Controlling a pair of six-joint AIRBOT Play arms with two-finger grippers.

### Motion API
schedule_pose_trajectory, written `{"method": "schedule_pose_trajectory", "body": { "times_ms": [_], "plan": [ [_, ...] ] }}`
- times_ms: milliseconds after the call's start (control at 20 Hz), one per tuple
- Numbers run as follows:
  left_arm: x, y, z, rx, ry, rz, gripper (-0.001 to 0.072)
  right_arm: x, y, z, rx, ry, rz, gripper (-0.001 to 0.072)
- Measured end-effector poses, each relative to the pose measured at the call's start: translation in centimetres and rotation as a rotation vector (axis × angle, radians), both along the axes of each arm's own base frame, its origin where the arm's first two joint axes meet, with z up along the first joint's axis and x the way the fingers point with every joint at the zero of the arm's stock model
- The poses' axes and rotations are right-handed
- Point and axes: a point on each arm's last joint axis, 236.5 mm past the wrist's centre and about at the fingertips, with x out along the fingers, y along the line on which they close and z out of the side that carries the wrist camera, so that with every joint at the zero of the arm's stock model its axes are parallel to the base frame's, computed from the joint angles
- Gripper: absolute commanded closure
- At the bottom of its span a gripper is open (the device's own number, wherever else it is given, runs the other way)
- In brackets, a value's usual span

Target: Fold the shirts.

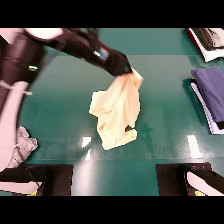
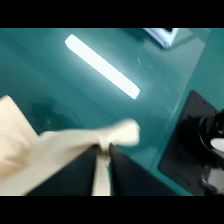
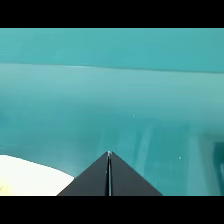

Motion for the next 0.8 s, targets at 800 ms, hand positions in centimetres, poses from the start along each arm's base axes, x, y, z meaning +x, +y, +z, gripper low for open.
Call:
{"method": "schedule_pose_trajectory", "body": {
  "times_ms": [800],
  "plan": [
    [10.7,18.8,-18.8,0.353,0.322,0.356,0.0117,-0.8,0.0,-1.1,-0.01,0.056,0.005,0.0696]
  ]
}}
